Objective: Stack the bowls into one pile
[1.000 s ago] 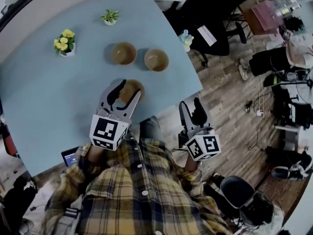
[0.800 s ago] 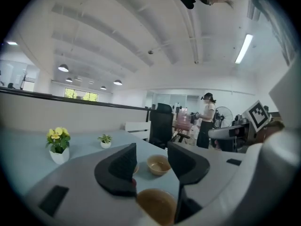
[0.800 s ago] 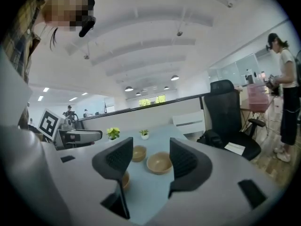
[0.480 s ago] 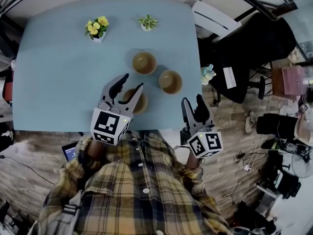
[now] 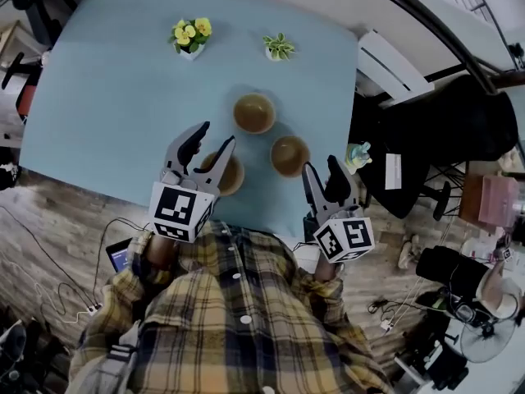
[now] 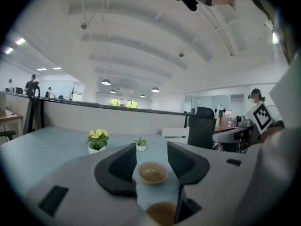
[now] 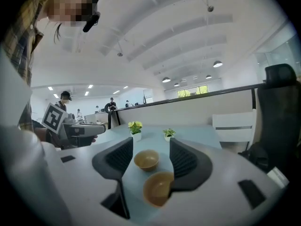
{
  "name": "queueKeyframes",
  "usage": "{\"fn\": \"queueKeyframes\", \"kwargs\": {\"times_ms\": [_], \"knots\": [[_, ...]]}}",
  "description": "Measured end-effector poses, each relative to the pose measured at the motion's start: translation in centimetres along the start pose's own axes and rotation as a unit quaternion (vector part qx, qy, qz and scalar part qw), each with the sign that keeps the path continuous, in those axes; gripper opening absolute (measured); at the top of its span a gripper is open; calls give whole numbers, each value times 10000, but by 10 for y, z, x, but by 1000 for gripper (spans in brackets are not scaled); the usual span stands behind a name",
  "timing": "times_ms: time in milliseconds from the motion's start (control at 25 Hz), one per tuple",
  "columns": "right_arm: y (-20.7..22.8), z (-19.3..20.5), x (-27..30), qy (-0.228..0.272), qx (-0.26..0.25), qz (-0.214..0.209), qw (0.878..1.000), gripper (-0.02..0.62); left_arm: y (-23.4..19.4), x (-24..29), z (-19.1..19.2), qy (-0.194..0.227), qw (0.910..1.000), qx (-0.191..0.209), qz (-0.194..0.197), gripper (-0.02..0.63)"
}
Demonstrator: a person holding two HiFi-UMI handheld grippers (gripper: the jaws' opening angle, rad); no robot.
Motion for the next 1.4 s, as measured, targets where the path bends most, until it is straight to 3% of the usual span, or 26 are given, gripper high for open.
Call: {"fn": "queueKeyframes", "kwargs": {"times_ms": [280, 680, 1120, 1400], "knots": [[-2, -2, 29, -236, -129, -418, 9988, 227, -13, -12, 4, -163, 9993, -81, -335, 193], [-11, -10, 48, -394, -147, -266, 9988, 227, -36, -6, 1, -326, 9992, -189, -161, 193], [-12, 1, 58, -661, -249, -280, 9971, 225, -34, 13, 22, -860, 9958, -122, 287, 189], [-16, 19, 63, -932, -216, -416, 9945, 225, -30, 22, 55, -1686, 9820, -69, 849, 176]]}}
Point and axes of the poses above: the fingertips, and each gripper's own axes: x forward along the fingers, y to its right, z out of its underside, the point moved 10 cm from there along -x, backward along the fingers, and after that the axes turned 1 degree about z, right-handed, at the moved point
